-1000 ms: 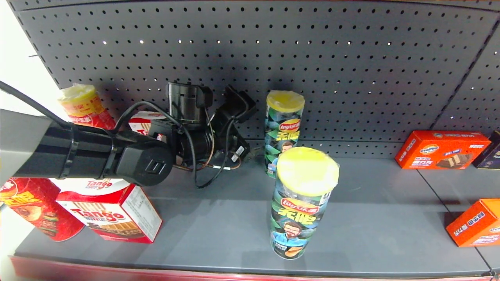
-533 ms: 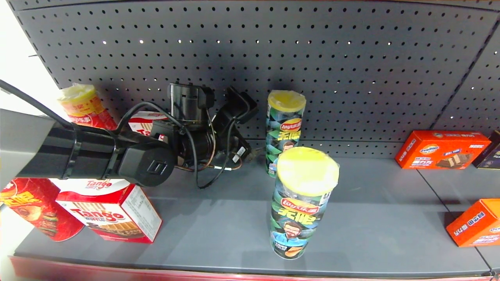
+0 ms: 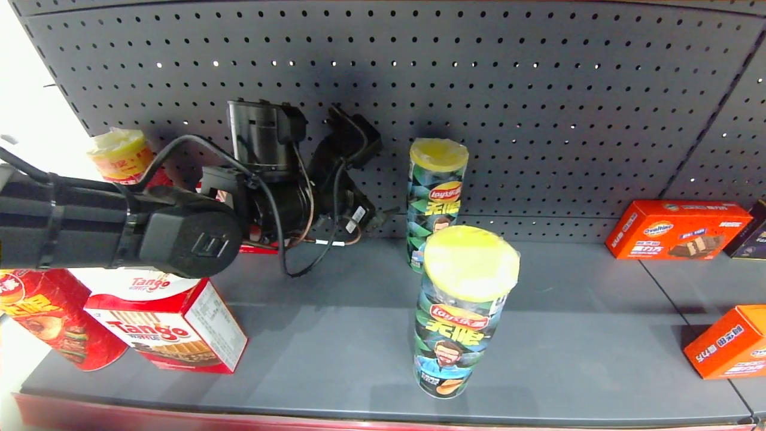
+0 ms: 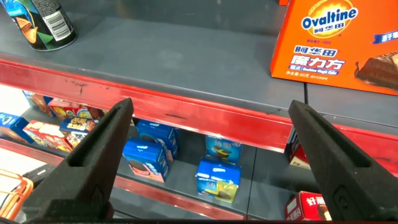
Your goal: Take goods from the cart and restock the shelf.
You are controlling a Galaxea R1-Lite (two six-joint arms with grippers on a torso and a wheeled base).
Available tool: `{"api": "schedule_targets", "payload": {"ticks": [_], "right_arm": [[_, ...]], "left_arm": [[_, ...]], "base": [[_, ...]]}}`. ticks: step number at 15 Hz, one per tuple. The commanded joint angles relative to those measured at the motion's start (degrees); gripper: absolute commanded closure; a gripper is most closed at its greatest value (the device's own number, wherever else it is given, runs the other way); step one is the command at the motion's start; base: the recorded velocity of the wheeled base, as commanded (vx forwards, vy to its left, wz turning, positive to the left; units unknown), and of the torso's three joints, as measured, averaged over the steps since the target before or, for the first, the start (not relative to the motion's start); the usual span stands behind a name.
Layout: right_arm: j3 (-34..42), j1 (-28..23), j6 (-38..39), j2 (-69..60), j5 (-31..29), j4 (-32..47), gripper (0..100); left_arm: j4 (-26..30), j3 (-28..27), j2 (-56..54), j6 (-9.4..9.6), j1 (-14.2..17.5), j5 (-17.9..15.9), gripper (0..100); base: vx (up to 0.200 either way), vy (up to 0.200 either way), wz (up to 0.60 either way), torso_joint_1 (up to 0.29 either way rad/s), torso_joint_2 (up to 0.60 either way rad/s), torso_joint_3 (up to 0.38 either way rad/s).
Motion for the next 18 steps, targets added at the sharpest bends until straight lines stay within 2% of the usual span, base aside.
{"api": "schedule_targets", "payload": {"ticks": [1,4,7,8,9,12,15,18], "right_arm": [[0.0,0.0,0.0,0.1,0.0,0.0,0],[0.0,0.0,0.0,0.1,0.0,0.0,0],[0.0,0.0,0.0,0.1,0.0,0.0,0],[0.0,0.0,0.0,0.1,0.0,0.0,0],[0.0,0.0,0.0,0.1,0.0,0.0,0],[0.0,0.0,0.0,0.1,0.0,0.0,0],[0.0,0.0,0.0,0.1,0.0,0.0,0],[0.0,0.0,0.0,0.1,0.0,0.0,0]], "left_arm": [[0.3,0.6,-4.9,-0.19,0.0,0.1,0],[0.2,2.7,-11.8,-4.59,-0.4,0.4,0],[-0.3,6.3,-17.9,-8.37,-2.8,3.1,0],[-0.3,7.7,-19.5,-9.16,-3.7,3.5,0],[-0.6,11.8,-24.1,-10.91,-4.9,4.0,0],[-0.7,17.8,-32.5,-11.09,-5.7,4.4,0],[-0.4,27.0,-44.8,-11.18,-7.2,4.5,0],[0.0,34.0,-55.3,-11.18,-6.5,4.7,0]], "base": [[0.000,0.000,0.00,0.000,0.00,0.000],[0.000,0.000,0.00,0.000,0.00,0.000],[0.000,0.000,0.00,0.000,0.00,0.000],[0.000,0.000,0.00,0.000,0.00,0.000],[0.000,0.000,0.00,0.000,0.00,0.000],[0.000,0.000,0.00,0.000,0.00,0.000],[0.000,0.000,0.00,0.000,0.00,0.000],[0.000,0.000,0.00,0.000,0.00,0.000]]}}
